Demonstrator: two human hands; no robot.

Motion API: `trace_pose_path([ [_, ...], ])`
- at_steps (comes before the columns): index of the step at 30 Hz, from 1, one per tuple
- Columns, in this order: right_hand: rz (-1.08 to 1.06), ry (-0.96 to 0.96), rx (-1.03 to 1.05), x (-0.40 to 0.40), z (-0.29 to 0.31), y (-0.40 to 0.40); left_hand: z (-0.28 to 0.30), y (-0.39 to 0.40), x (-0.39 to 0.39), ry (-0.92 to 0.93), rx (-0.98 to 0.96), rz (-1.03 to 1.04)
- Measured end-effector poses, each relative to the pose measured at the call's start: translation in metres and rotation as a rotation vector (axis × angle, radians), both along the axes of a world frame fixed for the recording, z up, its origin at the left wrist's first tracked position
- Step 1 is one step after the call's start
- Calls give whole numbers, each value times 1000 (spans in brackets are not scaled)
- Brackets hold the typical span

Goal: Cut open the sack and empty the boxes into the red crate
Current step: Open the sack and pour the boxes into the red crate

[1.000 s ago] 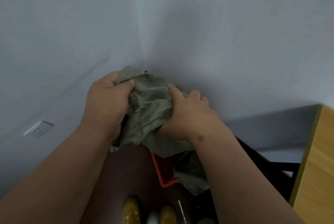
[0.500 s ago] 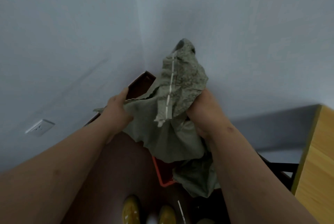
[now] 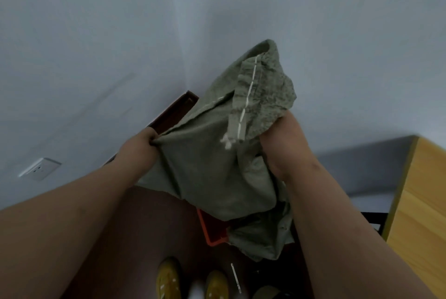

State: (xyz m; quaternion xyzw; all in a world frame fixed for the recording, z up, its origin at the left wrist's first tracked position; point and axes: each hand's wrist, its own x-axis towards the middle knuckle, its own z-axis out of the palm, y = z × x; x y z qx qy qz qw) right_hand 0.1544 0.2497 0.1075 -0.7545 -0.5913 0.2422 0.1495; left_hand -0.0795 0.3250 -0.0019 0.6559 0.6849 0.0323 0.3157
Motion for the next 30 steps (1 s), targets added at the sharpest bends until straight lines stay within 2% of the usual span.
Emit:
trace_pose_path([
  [1, -30, -25, -65, -1, 3, 1, 2, 2, 1, -38, 39, 40],
  [2, -160, 75, -87, 4, 2, 2, 5, 2, 3, -81, 69, 75],
  [7, -217, 240, 7, 14, -1, 2, 34, 0, 28, -338, 228, 158],
  [10, -100, 107, -166, 12, -15, 1, 55, 3, 44, -377, 318, 106],
  [15, -10, 84, -322, -7, -28, 3, 87, 3, 68, -355, 386, -73],
  [18, 43, -89, -359, -20, -47, 10, 103, -4, 85, -387, 395, -200],
  [21, 73, -153, -326, -23, -51, 10, 111, -9, 91, -465, 363, -270],
  [25, 119, -127, -398, -11, -43, 8, 106, 0, 68, -582, 84, -252],
  [27, 173, -155, -417, -5, -45, 7, 91, 5, 52, -539, -2, -222],
  [30, 161, -147, -352, -3, -37, 8, 58, 9, 32, -375, -74, -198],
])
